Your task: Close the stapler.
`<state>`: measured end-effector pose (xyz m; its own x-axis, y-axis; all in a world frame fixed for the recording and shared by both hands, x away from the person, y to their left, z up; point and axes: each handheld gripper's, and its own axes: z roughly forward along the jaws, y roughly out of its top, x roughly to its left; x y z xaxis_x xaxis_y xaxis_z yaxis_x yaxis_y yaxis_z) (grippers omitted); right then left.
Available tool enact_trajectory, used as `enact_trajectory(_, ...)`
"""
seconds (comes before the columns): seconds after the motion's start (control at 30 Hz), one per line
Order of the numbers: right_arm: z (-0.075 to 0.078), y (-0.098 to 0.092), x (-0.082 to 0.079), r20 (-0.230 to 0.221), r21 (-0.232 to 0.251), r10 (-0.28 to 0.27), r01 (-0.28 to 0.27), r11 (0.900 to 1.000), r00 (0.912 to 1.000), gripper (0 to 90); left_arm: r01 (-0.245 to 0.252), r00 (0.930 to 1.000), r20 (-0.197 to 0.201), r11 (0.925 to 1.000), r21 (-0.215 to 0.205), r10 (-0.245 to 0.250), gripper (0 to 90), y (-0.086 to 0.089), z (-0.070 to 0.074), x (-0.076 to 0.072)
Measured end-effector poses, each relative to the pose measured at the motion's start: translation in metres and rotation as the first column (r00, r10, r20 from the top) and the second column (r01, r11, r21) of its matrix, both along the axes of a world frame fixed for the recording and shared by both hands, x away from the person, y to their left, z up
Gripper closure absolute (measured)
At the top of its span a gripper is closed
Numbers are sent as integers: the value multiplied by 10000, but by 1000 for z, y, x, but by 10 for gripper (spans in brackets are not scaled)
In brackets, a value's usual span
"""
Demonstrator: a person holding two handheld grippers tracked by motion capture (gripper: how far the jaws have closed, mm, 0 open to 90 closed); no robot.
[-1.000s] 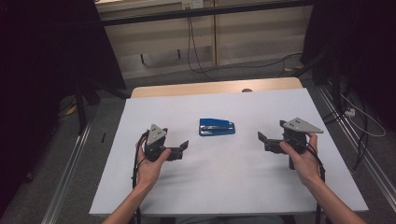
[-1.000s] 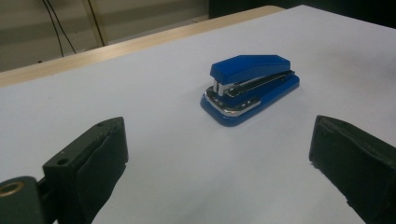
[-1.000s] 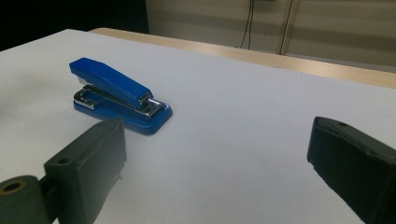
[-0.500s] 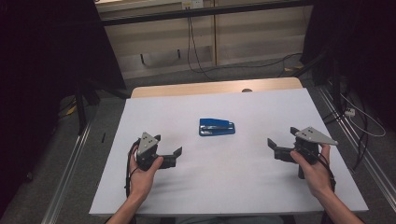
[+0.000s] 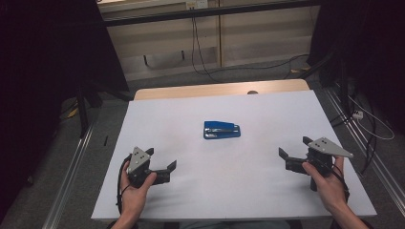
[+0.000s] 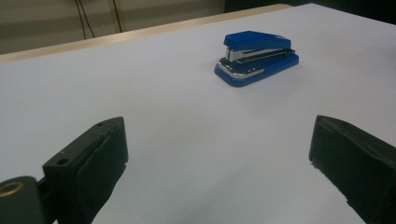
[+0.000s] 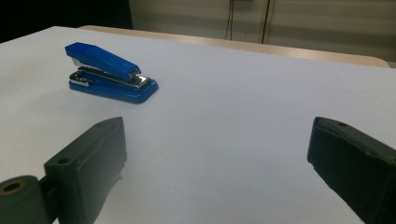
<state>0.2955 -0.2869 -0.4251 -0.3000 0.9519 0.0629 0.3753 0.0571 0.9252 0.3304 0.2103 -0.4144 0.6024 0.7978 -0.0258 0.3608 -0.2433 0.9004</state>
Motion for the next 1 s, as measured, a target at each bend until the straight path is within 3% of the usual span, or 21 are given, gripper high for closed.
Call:
enact_trajectory(0.1,-2,-2,-5,-49,-19,-83,83,10000,10000,46,-108,9999,81,9999,56,108,46,7,-2,-5)
enact_trajectory(0.2,-4,-4,-12,0,-34,-160,160,9999,9999,45,-376,9992,-100,9993,-77,375,46,14,-5,-7)
enact_trajectory(0.27,-5,-6,-14,-38,-63,-188,188,9998,9998,46,-383,9992,-121,9992,82,384,46,19,-7,-10)
enact_trajectory(0.43,-7,-8,-20,115,-101,-319,320,9994,9994,45,-478,9987,-171,9988,-118,476,46,24,-9,-13)
enact_trajectory(0.53,-9,-6,-19,123,-30,-264,265,9996,9996,41,-715,9973,-186,9973,-169,712,46,26,-8,-15)
enact_trajectory(0.57,-9,-6,-19,181,-31,-259,259,9997,9995,40,-647,9978,-152,9979,60,648,45,26,-9,-15)
enact_trajectory(0.9,-11,-5,-13,96,110,-362,361,9993,9993,29,-693,9975,-147,9976,18,693,45,24,-9,-13)
enact_trajectory(1.0,-10,-5,-12,106,89,-356,355,9993,9993,25,-685,9976,-79,9975,189,686,45,24,-10,-11)
